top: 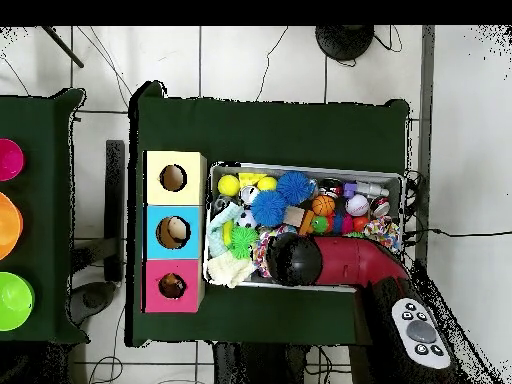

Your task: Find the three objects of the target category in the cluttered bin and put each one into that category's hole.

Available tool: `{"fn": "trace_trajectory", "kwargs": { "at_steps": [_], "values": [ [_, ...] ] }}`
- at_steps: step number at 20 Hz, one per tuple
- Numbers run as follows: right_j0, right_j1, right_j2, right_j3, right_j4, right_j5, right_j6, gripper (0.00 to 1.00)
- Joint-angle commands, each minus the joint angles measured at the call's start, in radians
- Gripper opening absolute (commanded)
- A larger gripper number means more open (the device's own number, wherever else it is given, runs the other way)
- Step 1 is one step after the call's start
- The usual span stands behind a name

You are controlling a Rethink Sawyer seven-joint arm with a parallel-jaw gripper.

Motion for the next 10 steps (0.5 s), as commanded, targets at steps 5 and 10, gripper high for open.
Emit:
{"fn": "trace_trajectory", "kwargs": {
  "at_steps": [5,10],
  "values": [
    [-0.032,-0.054,0.022,-0.014,0.039,0.104,0.024,1.0],
    [-0.074,-0.151,0.04,-0.041,0.059,0.243,-0.073,1.0]
  ]
}}
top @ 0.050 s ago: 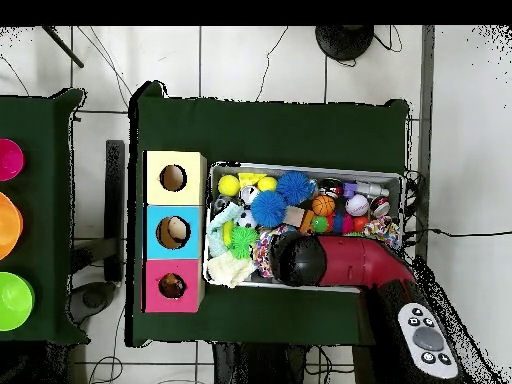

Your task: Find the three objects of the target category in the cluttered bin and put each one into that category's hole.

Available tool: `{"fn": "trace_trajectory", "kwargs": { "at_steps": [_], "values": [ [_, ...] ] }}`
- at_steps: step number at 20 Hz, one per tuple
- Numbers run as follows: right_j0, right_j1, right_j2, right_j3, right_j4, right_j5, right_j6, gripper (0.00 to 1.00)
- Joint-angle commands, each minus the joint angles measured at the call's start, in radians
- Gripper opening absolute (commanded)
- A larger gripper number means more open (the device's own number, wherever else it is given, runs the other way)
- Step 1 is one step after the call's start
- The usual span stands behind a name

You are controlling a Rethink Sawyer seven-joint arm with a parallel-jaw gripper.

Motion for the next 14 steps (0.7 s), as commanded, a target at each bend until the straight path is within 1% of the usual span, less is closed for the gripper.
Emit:
{"fn": "trace_trajectory", "kwargs": {
  "at_steps": [1,4,7,10,14],
  "values": [
    [-0.07,-0.118,0.044,-0.052,0.051,0.235,-0.099,1.0],
    [-0.116,-0.127,0.065,-0.095,0.033,0.282,-0.169,1.0],
    [-0.164,-0.109,0.094,-0.132,0.009,0.296,-0.22,1.0],
    [-0.205,-0.082,0.123,-0.156,-0.016,0.289,-0.25,1.0],
    [-0.247,-0.056,0.147,-0.148,-0.046,0.246,-0.258,1.0]
  ]
}}
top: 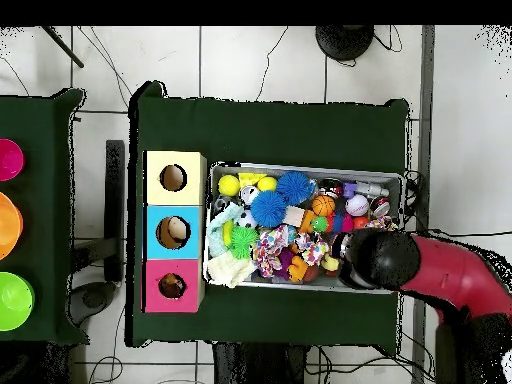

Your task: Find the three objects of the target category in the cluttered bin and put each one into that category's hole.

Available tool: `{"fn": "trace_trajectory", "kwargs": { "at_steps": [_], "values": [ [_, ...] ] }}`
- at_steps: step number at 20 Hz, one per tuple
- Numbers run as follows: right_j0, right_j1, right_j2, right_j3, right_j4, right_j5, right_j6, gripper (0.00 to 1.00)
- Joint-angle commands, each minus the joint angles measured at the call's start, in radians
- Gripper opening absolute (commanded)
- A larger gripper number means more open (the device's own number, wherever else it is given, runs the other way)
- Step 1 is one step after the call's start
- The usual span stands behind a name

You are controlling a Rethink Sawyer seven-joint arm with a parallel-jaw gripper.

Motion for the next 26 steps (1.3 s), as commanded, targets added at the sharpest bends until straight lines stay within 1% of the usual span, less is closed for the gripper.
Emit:
{"fn": "trace_trajectory", "kwargs": {
  "at_steps": [1,9,14,20,24,26],
  "values": [
    [-0.071,0.049,0.125,-0.052,-0.058,0.013,-0.256,1.0],
    [-0.125,0.135,0.143,-0.04,-0.133,-0.085,-0.227,1.0],
    [-0.162,0.155,0.137,0.02,-0.175,-0.161,-0.176,1.0],
    [-0.167,0.178,0.114,0.066,-0.217,-0.241,-0.093,1.0],
    [-0.16,0.194,0.097,0.087,-0.228,-0.274,-0.049,1.0],
    [-0.153,0.202,0.084,0.105,-0.235,-0.305,-0.021,1.0]
  ]
}}
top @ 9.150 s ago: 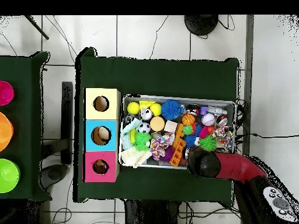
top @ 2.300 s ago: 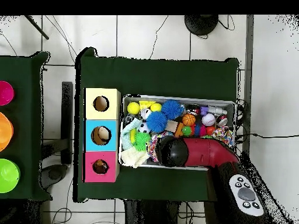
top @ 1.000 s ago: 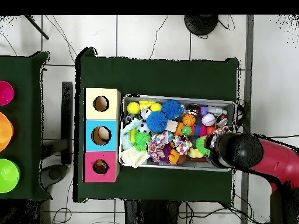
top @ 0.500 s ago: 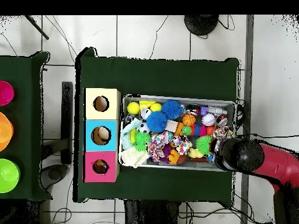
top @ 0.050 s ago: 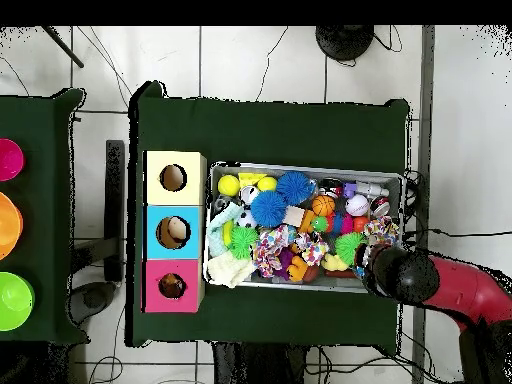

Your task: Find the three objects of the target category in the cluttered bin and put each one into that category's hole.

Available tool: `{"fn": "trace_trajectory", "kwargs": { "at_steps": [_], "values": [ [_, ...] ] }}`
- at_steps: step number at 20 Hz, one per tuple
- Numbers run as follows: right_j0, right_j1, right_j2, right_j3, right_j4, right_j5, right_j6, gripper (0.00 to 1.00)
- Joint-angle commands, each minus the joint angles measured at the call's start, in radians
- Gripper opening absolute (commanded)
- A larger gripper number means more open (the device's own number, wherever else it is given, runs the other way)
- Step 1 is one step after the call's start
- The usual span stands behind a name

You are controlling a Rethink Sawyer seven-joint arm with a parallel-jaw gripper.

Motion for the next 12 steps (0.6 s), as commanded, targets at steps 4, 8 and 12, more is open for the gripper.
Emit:
{"fn": "trace_trajectory", "kwargs": {
  "at_steps": [4,8,12],
  "values": [
    [0.03,0.067,0.008,0.126,-0.074,-0.14,0.026,1.0],
    [0.047,0.074,-0.013,0.142,-0.071,-0.173,0.049,1.0],
    [0.067,0.089,-0.038,0.148,-0.071,-0.21,0.069,1.0]
  ]
}}
